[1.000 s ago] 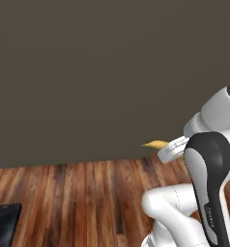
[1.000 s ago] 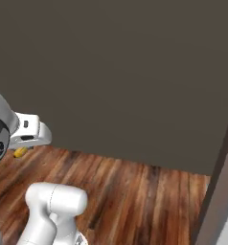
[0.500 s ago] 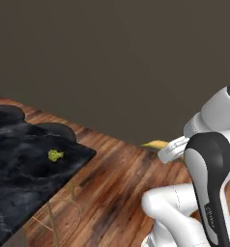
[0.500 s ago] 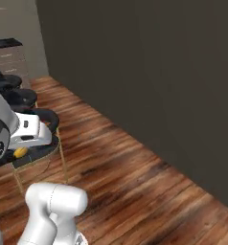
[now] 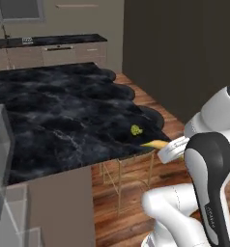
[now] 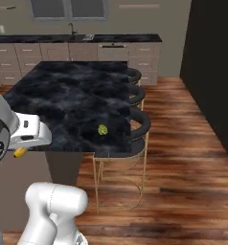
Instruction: Open the fridge, remove the banana, broccoli, and chicken drumstick, and place them on any counter.
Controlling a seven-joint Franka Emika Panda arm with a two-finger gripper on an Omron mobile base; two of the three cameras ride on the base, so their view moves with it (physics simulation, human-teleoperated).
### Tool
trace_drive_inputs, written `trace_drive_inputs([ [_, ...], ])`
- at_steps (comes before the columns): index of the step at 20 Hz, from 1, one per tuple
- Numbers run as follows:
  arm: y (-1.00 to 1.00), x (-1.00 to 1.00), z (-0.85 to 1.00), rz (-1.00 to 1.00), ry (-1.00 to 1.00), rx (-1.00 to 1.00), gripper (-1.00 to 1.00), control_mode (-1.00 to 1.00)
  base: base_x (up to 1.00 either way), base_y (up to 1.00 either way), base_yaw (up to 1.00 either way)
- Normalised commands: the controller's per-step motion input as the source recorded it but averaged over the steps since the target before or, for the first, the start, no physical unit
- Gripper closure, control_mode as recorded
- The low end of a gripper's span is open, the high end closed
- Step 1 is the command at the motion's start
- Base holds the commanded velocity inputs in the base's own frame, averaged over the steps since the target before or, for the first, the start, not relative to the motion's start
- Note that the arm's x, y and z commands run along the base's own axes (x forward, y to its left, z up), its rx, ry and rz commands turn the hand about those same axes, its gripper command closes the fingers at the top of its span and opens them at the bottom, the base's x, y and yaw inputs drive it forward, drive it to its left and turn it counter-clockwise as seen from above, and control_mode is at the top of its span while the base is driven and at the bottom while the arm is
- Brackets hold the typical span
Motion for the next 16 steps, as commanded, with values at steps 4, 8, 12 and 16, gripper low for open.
trace_drive_inputs([
  [4, 0.00, 0.00, 0.00, 0.00, 0.00, 0.00, 1.00, 1.00, 0.22, 0.34, 0.71],
  [8, 0.00, 0.00, 0.00, 0.00, 0.00, 0.00, 1.00, 1.00, 0.46, 0.01, 0.07],
  [12, 0.00, 0.00, 0.00, 0.00, 0.00, 0.00, 1.00, 1.00, 0.04, -0.11, 0.00],
  [16, 0.00, 0.00, 0.00, 0.00, 0.00, 0.00, 1.00, 1.00, 0.21, -0.02, -0.06],
])
